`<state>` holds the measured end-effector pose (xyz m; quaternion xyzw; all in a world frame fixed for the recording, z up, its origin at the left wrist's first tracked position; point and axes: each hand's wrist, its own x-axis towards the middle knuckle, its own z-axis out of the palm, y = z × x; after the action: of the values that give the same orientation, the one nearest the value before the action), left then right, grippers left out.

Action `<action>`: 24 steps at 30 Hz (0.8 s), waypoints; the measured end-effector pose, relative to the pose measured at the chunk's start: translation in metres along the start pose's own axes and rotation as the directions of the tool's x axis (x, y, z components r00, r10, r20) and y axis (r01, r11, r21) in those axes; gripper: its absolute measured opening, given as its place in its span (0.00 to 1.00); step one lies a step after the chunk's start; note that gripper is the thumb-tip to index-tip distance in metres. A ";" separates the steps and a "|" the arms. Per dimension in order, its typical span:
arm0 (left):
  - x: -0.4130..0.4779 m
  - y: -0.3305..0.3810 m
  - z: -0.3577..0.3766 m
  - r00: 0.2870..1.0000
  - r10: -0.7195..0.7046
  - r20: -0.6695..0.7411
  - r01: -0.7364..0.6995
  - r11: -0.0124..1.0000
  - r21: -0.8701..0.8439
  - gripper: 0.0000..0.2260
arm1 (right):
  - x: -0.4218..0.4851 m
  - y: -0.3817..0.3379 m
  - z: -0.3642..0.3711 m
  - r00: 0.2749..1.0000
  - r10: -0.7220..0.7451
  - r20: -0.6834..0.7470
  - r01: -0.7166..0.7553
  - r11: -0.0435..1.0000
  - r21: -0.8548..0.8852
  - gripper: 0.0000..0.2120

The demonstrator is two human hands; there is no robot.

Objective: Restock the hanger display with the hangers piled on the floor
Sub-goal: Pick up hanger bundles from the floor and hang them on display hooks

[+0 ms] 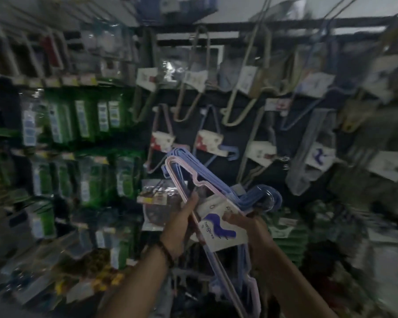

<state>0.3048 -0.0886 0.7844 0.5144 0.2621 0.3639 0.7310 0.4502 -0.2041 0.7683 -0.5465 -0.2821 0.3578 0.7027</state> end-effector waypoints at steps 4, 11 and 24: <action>0.030 -0.028 0.087 0.988 0.023 0.153 0.008 0.979 -0.202 0.36 | -0.010 -0.019 -0.081 0.999 -0.016 -0.031 0.017 0.999 0.038 0.28; 0.059 -0.065 0.222 0.988 0.151 -0.041 -0.152 0.988 -0.028 0.33 | -0.017 -0.056 -0.186 0.901 -0.253 -0.354 0.017 0.833 -0.552 0.35; 0.131 -0.054 0.325 0.863 0.400 0.307 -0.430 0.902 0.032 0.11 | 0.073 -0.157 -0.238 0.761 -0.632 -0.146 -0.190 -0.002 -0.982 0.23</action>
<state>0.6430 -0.1773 0.8412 0.6423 0.0517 0.4191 0.6397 0.7106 -0.3026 0.8631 -0.8903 -0.3099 -0.2500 0.2209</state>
